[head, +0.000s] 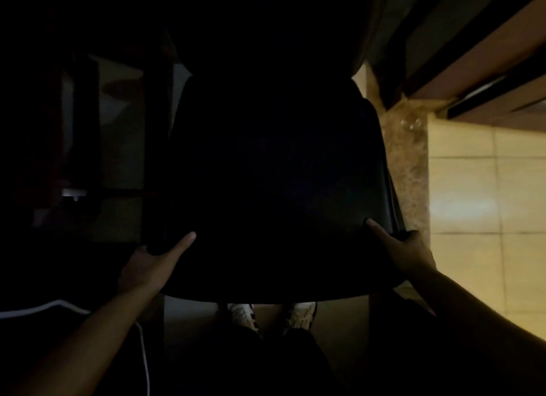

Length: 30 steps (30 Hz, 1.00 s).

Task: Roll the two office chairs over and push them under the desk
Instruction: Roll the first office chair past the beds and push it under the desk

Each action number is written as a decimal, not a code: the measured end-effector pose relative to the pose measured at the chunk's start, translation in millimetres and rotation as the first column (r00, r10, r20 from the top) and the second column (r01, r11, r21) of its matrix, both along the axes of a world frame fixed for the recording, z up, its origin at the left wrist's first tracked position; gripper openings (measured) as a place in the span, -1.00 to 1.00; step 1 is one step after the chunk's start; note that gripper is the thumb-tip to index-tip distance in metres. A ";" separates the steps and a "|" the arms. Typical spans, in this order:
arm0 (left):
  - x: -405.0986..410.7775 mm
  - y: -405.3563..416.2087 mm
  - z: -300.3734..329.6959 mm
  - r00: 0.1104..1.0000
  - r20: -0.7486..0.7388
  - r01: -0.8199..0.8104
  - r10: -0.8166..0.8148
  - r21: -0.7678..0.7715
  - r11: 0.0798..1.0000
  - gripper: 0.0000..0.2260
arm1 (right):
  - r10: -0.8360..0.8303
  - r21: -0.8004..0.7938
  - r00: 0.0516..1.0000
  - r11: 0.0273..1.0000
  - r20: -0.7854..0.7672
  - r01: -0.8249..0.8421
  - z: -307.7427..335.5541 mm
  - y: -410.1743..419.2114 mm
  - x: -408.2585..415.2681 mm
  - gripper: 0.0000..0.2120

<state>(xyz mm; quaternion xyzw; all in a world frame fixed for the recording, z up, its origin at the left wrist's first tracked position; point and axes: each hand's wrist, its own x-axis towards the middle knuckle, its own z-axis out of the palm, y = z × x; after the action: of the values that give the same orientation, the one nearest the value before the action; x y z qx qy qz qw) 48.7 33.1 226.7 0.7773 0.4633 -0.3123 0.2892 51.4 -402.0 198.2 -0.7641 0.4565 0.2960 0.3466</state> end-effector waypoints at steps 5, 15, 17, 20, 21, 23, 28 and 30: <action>63.4 -5.2 110.3 0.985 0.174 0.003 -0.016 0.076 0.997 0.03 | 0.003 -0.063 0.987 0.998 0.159 0.007 122.5 11.4 68.1 -0.07; 237.4 9.1 239.0 0.781 0.589 0.069 -0.208 0.249 0.966 -0.47 | 0.280 -0.350 0.925 0.919 0.256 -0.181 272.3 25.5 235.7 -0.38; 282.0 16.2 260.9 0.773 0.587 0.083 -0.240 0.282 0.956 -0.55 | 0.325 -0.410 0.918 0.887 0.226 -0.213 300.0 33.7 274.7 -0.44; 345.7 18.9 291.8 0.764 0.574 0.113 -0.296 0.332 0.936 -0.56 | 0.362 -0.475 0.911 0.848 0.196 -0.235 338.9 46.5 325.8 -0.50; 364.7 19.7 300.8 0.762 0.572 0.111 -0.304 0.347 0.931 -0.56 | 0.370 -0.479 0.907 0.845 0.202 -0.238 349.7 50.2 343.1 -0.51; 399.6 18.8 317.6 0.755 0.564 0.115 -0.334 0.387 0.915 -0.56 | 0.401 -0.483 0.893 0.835 0.206 -0.263 369.1 52.7 374.4 -0.52; 486.6 11.5 360.9 0.673 0.609 0.176 -0.419 0.418 0.891 -0.56 | 0.478 -0.516 0.833 0.806 0.279 -0.289 409.0 52.5 442.8 -0.65; 516.7 9.4 375.1 0.635 0.619 0.235 -0.463 0.415 0.879 -0.54 | 0.604 -0.599 0.773 0.697 0.193 -0.395 424.3 50.1 470.6 -0.66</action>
<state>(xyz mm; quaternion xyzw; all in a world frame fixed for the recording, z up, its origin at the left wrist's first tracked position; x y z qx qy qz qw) 565.4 42.5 601.9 0.9457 0.1979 0.0295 0.2563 521.9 -352.0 622.5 -0.9664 0.2142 0.0918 0.1087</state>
